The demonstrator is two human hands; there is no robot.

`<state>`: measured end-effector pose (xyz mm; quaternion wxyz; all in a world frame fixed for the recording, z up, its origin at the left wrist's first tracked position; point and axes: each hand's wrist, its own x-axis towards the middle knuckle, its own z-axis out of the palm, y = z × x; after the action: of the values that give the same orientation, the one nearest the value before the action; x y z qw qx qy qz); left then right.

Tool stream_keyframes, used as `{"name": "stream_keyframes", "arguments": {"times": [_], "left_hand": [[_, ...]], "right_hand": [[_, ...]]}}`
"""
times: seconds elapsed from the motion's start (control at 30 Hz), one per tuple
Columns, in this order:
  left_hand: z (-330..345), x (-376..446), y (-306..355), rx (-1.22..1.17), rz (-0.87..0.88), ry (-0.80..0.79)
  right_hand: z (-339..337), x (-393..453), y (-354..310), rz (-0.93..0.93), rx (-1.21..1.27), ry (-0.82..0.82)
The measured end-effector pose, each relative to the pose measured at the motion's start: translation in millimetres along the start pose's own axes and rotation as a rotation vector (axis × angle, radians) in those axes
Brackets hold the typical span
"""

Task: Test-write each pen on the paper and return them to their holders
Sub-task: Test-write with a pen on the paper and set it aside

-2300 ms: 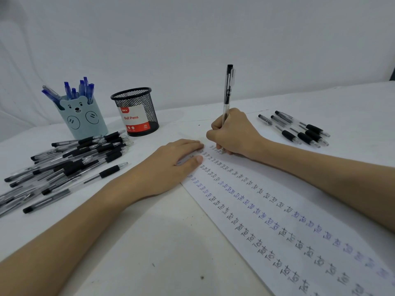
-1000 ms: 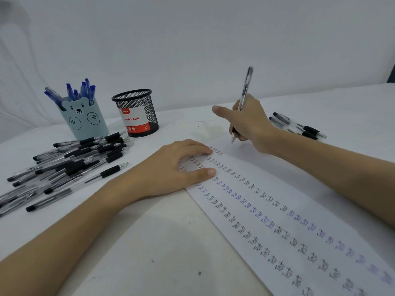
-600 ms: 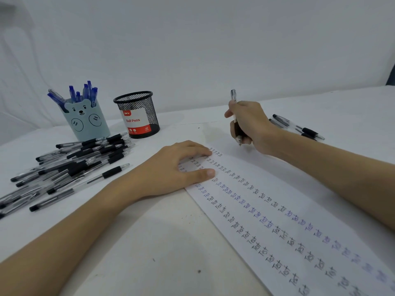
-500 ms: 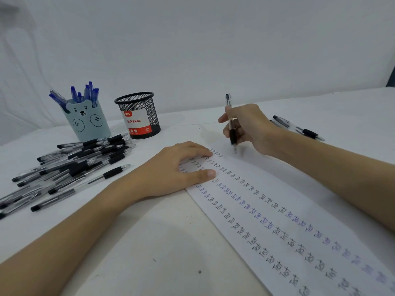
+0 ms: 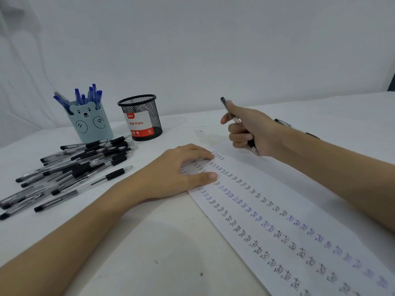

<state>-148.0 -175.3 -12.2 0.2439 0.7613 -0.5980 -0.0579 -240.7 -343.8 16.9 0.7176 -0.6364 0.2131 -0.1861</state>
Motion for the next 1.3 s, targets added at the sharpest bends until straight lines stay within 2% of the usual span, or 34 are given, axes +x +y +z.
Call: {"name": "stream_keyframes", "arguments": {"times": [0.23,0.43,0.57,0.77,1.3], "left_hand": [[-0.1,-0.3,-0.1,-0.001,-0.001,-0.005],[-0.1,0.6,-1.4,-0.003,-0.003,-0.002],[0.2,1.3,-2.1,0.006,-0.002,-0.003],[-0.9,0.3,-0.3,0.003,-0.015,-0.014],[-1.0,-0.5,-0.3,-0.010,-0.012,-0.011]], "right_hand": [[2.8,3.8,2.3,0.054,-0.098,0.019],[0.9,3.1,-1.1,0.113,0.119,-0.001],[0.0,2.1,-2.9,0.123,0.170,-0.010],[0.1,3.3,-4.6,0.063,0.116,-0.017],[-5.3,4.3,-4.6,0.066,0.079,0.014]]}}
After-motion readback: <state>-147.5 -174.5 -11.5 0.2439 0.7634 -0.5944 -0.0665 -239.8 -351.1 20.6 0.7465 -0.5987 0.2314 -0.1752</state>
